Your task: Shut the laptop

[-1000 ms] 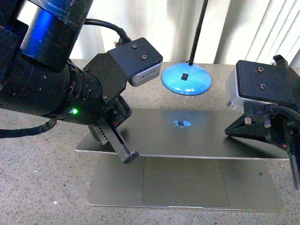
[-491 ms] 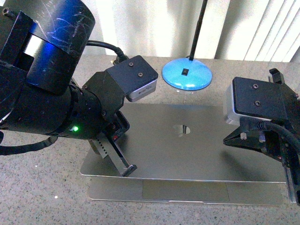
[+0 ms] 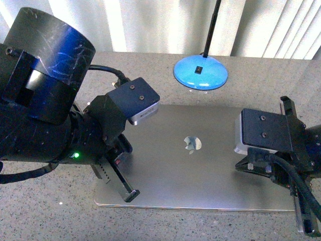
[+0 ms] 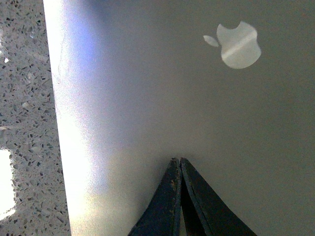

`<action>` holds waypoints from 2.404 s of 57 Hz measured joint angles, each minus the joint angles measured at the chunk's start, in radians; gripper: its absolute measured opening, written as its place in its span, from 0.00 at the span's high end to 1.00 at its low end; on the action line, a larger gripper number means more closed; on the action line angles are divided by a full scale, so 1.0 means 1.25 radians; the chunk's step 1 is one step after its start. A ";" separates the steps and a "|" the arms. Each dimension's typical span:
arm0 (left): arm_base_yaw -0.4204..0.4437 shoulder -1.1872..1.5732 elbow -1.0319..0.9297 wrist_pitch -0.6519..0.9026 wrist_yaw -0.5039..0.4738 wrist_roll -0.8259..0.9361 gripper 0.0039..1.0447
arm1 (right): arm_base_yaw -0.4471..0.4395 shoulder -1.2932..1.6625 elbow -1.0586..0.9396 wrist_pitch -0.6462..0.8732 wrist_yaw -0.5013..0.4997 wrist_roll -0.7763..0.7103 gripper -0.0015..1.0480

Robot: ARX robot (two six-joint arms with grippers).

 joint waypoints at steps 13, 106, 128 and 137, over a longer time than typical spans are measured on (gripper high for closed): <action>0.020 0.005 -0.022 0.031 0.030 -0.023 0.97 | 0.000 0.015 -0.007 0.025 -0.010 0.028 0.97; 0.323 -0.732 -0.556 0.517 -0.099 -0.420 0.97 | -0.123 -0.701 -0.514 0.697 0.417 0.952 0.97; 0.336 -0.970 -0.585 0.325 -0.095 -0.420 0.97 | -0.124 -0.932 -0.558 0.511 0.417 0.953 0.97; 0.336 -1.056 -0.586 0.247 -0.095 -0.420 0.97 | -0.124 -1.028 -0.561 0.425 0.417 0.953 0.97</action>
